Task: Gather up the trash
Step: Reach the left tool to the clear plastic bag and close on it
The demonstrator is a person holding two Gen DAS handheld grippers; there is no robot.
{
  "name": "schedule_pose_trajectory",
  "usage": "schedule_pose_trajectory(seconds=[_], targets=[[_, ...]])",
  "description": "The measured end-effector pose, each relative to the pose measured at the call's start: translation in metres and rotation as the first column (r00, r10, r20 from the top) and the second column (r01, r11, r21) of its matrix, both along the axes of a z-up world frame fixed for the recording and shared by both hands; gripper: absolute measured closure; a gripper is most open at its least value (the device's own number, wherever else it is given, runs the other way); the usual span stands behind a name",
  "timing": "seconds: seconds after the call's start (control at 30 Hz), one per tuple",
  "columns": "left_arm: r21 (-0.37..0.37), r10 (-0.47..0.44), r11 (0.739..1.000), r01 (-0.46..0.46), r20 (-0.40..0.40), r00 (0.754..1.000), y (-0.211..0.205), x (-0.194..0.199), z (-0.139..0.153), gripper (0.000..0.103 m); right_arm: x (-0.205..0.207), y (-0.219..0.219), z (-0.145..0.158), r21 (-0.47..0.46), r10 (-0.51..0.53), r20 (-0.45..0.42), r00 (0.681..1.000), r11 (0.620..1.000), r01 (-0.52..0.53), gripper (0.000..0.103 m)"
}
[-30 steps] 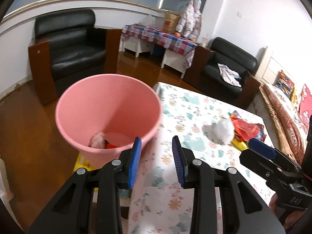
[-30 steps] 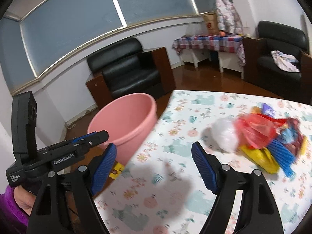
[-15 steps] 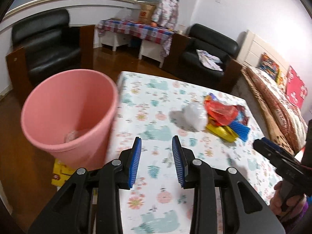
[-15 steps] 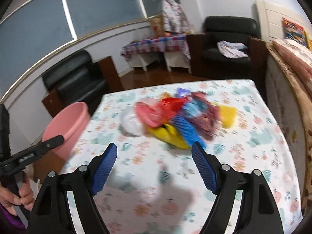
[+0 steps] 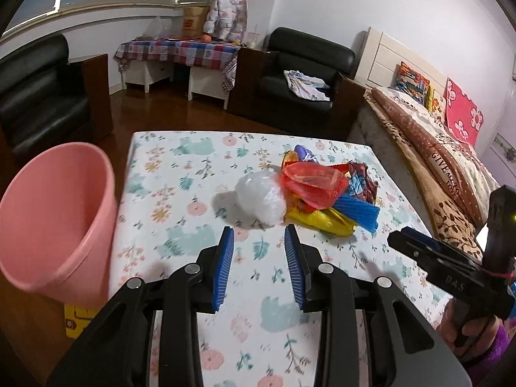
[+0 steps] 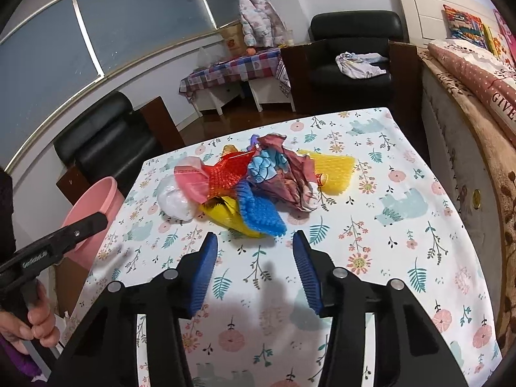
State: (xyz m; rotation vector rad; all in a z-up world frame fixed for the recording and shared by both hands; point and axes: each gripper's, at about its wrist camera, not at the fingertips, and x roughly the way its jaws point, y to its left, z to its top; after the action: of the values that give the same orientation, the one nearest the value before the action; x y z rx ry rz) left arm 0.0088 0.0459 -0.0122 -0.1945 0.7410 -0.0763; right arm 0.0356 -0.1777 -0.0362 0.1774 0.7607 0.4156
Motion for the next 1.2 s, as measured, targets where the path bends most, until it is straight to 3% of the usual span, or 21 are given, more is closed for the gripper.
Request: schedule_pose_trajectory(seconds=[0.3, 0.47, 0.73, 0.77, 0.83, 0.9, 1.2], targets=[[-0.006, 0.013, 1.000, -0.014, -0.059, 0.998, -0.011, 0.045, -0.018, 0.070, 0.005, -0.006, -0.011, 0.013, -0.007, -0.011, 1.000, 1.000, 0.007, 0.056], [0.031, 0.029, 0.999, -0.027, -0.080, 0.996, -0.017, 0.065, -0.027, 0.070, 0.008, -0.011, -0.016, 0.032, -0.009, -0.020, 1.000, 0.999, 0.009, 0.056], [0.044, 0.056, 0.998, -0.050, -0.132, 0.990, -0.018, 0.081, -0.048, 0.071, 0.010, -0.011, -0.018, 0.046, 0.005, -0.019, 1.000, 0.999, -0.004, 0.056], [0.039, 0.055, 0.998, -0.051, -0.129, 0.990, -0.018, 0.081, -0.049, 0.073, 0.010, -0.012, -0.018, 0.047, 0.006, -0.020, 1.000, 0.999, -0.005, 0.056], [0.030, 0.049, 0.998, -0.046, -0.121, 0.991, -0.017, 0.079, -0.049, 0.088, 0.010, -0.011, -0.018, 0.050, 0.010, -0.020, 1.000, 0.999, -0.009, 0.056], [0.028, 0.048, 0.999, -0.045, -0.112, 0.993, -0.017, 0.077, -0.048, 0.093, 0.010, -0.011, -0.018, 0.052, 0.013, -0.017, 1.000, 0.999, -0.012, 0.056], [0.030, 0.062, 0.998, -0.060, -0.070, 0.996, -0.007, 0.047, -0.031, 0.096, 0.014, 0.000, -0.010, 0.062, 0.038, 0.008, 0.999, 0.997, -0.039, 0.056]])
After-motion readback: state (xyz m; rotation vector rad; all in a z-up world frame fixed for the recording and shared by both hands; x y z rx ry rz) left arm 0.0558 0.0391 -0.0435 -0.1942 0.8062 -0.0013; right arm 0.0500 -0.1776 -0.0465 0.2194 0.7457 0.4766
